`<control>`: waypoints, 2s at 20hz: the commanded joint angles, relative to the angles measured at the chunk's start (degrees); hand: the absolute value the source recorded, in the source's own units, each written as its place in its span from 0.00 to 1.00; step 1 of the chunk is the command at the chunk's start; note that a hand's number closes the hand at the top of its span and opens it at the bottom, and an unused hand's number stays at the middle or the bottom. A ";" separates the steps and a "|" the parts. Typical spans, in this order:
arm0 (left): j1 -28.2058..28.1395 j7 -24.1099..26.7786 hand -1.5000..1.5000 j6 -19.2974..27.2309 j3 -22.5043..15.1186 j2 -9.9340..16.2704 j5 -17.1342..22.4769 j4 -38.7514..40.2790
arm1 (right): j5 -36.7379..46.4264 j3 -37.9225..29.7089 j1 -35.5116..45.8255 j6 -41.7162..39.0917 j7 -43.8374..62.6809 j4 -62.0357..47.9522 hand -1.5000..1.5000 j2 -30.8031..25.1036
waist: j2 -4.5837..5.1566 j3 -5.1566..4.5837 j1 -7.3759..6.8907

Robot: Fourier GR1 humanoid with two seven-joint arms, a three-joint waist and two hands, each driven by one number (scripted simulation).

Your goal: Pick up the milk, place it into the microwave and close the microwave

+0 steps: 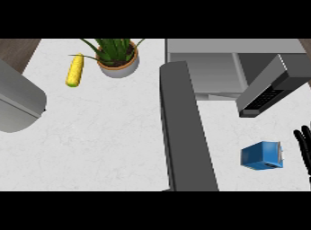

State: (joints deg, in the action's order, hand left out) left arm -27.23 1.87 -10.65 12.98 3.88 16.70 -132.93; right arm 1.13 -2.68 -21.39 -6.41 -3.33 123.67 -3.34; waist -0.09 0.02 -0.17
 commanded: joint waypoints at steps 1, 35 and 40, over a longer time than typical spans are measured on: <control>-3.35 -1.64 0.00 -0.12 -1.33 -2.67 -1.19 -5.82 | 2.20 -1.18 1.15 0.89 -4.68 -7.34 0.00 1.16 | 0.01 0.01 -0.18; -2.89 -1.93 0.00 -9.65 10.09 -2.51 6.97 -2.07 | 4.32 -15.38 17.79 0.07 -39.10 -64.14 0.00 -7.75 | 0.03 -0.02 -0.13; -5.30 -2.00 0.00 -9.63 7.23 -3.82 5.80 -4.59 | 4.86 -16.94 26.74 -1.61 -47.07 -80.65 0.00 -11.43 | 0.11 0.04 -0.46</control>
State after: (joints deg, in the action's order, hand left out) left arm -32.69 2.32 -19.65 19.40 0.28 20.60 -134.84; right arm 6.07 -18.33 0.90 -6.24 -47.29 51.55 -11.48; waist -0.02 0.04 -0.59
